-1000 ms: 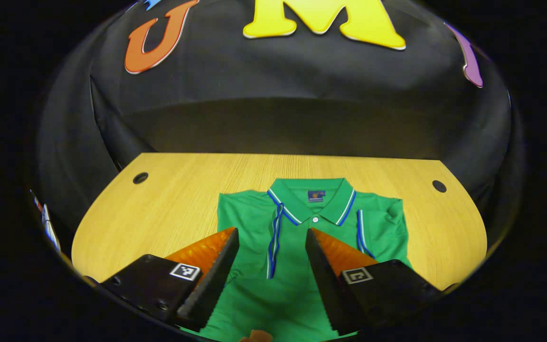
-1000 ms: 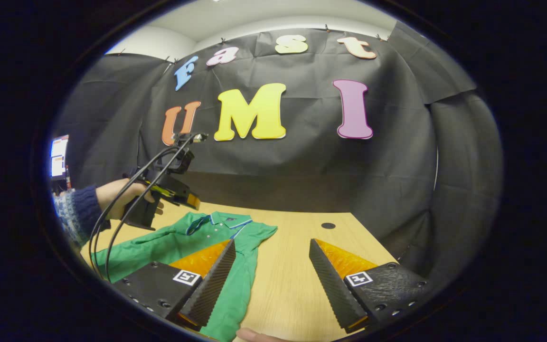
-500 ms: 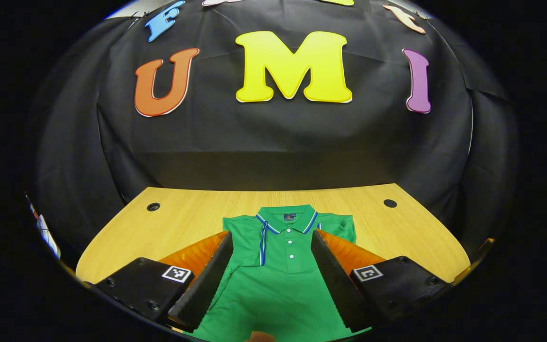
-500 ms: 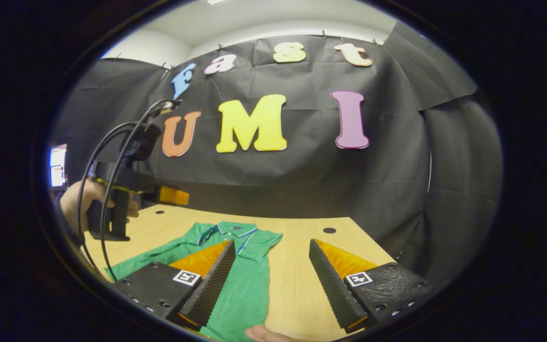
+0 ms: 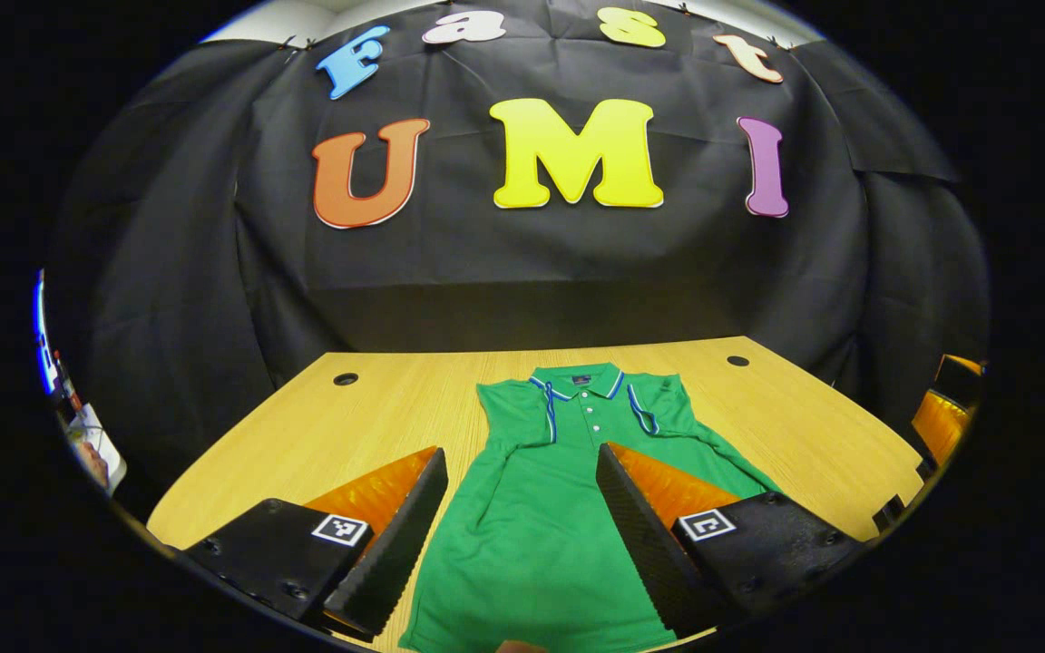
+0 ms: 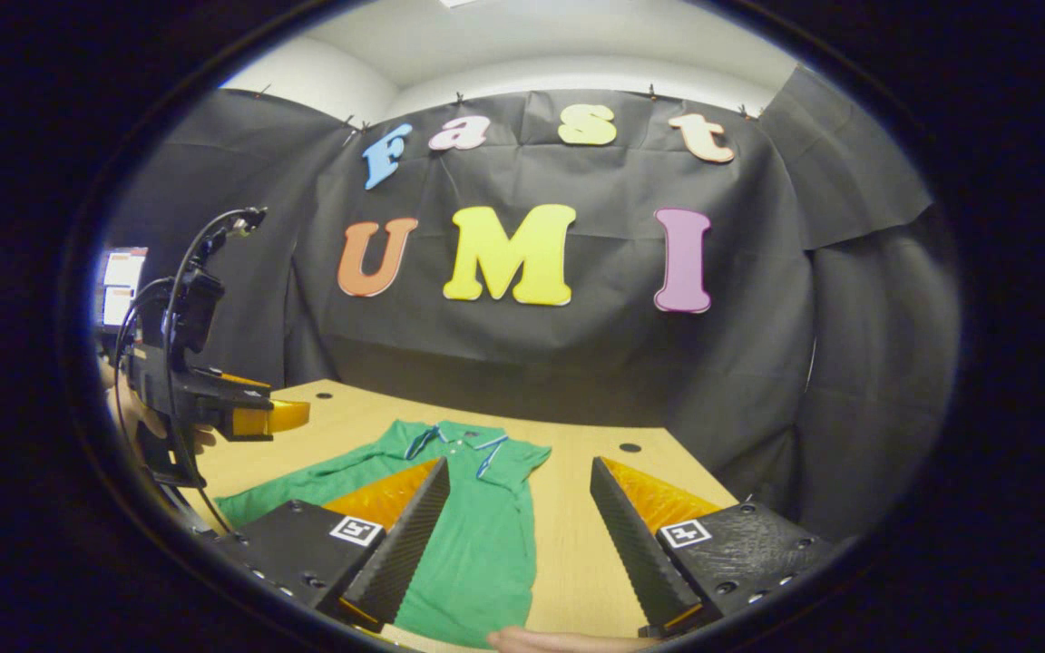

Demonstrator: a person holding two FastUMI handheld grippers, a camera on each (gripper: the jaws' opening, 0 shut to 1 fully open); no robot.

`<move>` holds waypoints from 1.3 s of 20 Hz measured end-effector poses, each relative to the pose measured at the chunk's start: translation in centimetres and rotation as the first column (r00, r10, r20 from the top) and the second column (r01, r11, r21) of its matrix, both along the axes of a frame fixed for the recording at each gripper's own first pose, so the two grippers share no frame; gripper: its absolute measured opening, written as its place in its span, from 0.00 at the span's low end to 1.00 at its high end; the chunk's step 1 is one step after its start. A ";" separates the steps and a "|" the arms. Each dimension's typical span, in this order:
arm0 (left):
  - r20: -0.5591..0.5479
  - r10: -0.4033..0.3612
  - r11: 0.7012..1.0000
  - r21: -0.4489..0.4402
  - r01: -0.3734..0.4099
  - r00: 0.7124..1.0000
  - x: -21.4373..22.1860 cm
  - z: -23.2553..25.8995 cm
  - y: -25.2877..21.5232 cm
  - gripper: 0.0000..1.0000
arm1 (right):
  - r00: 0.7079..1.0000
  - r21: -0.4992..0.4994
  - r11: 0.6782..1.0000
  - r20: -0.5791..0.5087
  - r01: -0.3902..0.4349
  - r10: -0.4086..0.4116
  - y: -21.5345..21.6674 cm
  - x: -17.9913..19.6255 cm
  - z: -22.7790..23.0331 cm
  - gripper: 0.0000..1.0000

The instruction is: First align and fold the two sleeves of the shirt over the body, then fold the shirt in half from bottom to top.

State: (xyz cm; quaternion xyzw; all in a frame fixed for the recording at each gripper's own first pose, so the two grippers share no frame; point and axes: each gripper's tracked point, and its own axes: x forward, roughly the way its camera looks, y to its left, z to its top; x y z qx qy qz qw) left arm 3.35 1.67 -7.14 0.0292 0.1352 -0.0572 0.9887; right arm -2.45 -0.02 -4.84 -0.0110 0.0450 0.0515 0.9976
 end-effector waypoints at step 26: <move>-0.194 0.066 0.996 -0.038 -0.075 0.979 -8.0 -15.0 7.2 1.00 | 0.898 0.067 0.987 -0.428 0.149 -0.106 -0.6 -5.7 -19.8 0.94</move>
